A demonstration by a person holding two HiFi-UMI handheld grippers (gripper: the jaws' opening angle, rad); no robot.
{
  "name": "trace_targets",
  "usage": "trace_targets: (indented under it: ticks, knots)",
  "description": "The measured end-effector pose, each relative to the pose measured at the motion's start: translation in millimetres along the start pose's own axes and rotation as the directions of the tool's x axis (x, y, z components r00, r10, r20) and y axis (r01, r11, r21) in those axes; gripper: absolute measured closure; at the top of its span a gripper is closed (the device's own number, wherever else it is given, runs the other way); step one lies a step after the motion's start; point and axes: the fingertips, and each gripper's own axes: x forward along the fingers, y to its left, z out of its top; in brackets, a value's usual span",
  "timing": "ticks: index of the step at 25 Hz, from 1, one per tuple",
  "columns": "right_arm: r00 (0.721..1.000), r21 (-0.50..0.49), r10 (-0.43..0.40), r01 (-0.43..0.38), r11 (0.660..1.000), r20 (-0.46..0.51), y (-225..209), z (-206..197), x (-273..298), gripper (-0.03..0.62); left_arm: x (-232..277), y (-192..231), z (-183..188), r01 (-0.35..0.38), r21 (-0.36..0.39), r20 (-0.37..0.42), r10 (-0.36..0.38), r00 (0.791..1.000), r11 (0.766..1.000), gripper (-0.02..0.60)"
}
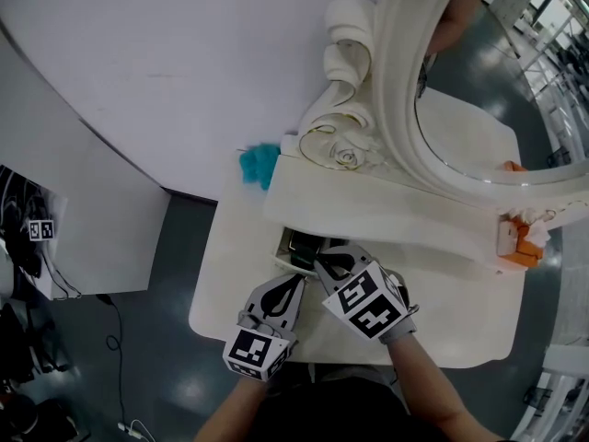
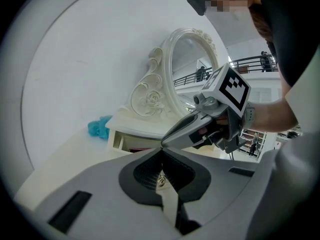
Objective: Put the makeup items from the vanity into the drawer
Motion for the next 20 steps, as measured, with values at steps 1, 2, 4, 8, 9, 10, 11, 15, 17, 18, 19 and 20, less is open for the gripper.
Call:
trace_targets:
  ticks: [1, 2, 4, 8, 9, 10, 11, 15, 17, 18, 19, 20]
  knots:
    - [1.000, 0.002, -0.001, 0.001, 1.000, 0.005, 1.0, -1.3, -2.6, 0.568, -0.1, -1.8, 0.0, 0.002, 0.002, 0.001, -0.002, 1.000, 1.000, 0.568]
    - [1.000, 0.004, -0.001, 0.001, 1.000, 0.009, 2.1, -3.1, -5.2, 0.571, 0.0, -3.7, 0.0, 0.005, 0.004, 0.002, -0.005, 1.000, 1.000, 0.568]
    - [1.000, 0.008, -0.005, 0.005, 1.000, 0.014, 4.2, -7.2, -10.7, 0.572, 0.4, -8.4, 0.2, 0.012, 0.006, 0.004, -0.012, 1.000, 1.000, 0.569]
    - [0.999, 0.023, -0.024, 0.023, 0.999, 0.038, 7.8, -14.2, -25.5, 0.572, 0.9, -22.6, 0.0, 0.037, 0.018, 0.008, -0.037, 0.999, 0.999, 0.568]
    - [0.999, 0.031, -0.027, 0.026, 0.999, 0.044, 8.9, -16.1, -29.5, 0.572, 1.2, -26.4, -0.1, 0.043, 0.022, 0.009, -0.044, 0.999, 0.999, 0.568]
    - [0.998, 0.042, -0.030, 0.028, 0.999, 0.048, 10.1, -18.1, -33.4, 0.572, 1.4, -29.9, -0.1, 0.050, 0.026, 0.010, -0.050, 0.999, 0.998, 0.568]
    - [0.998, 0.051, -0.033, 0.030, 0.998, 0.053, 11.3, -20.0, -37.3, 0.572, 1.6, -33.1, 0.0, 0.056, 0.030, 0.011, -0.056, 0.998, 0.998, 0.569]
    - [0.996, 0.076, -0.040, 0.034, 0.997, 0.082, 15.4, -24.4, -52.9, 0.572, 1.7, -43.4, 2.4, 0.075, 0.044, 0.019, -0.076, 0.997, 0.996, 0.568]
    - [0.994, 0.084, -0.045, 0.036, 0.996, 0.096, 16.8, -26.1, -60.6, 0.572, 1.6, -48.0, 5.7, 0.083, 0.055, 0.024, -0.084, 0.996, 0.995, 0.569]
    - [0.994, 0.088, -0.047, 0.038, 0.995, 0.103, 17.3, -26.9, -64.1, 0.572, 1.6, -50.1, 7.3, 0.086, 0.062, 0.027, -0.088, 0.996, 0.994, 0.568]
    - [0.993, 0.091, -0.050, 0.040, 0.995, 0.109, 17.9, -27.7, -67.4, 0.572, 1.5, -52.3, 8.7, 0.089, 0.068, 0.028, -0.091, 0.995, 0.994, 0.568]
    - [0.992, 0.095, -0.050, 0.039, 0.995, 0.115, 18.6, -28.4, -70.5, 0.572, 1.5, -54.5, 9.7, 0.092, 0.073, 0.030, -0.094, 0.995, 0.993, 0.568]
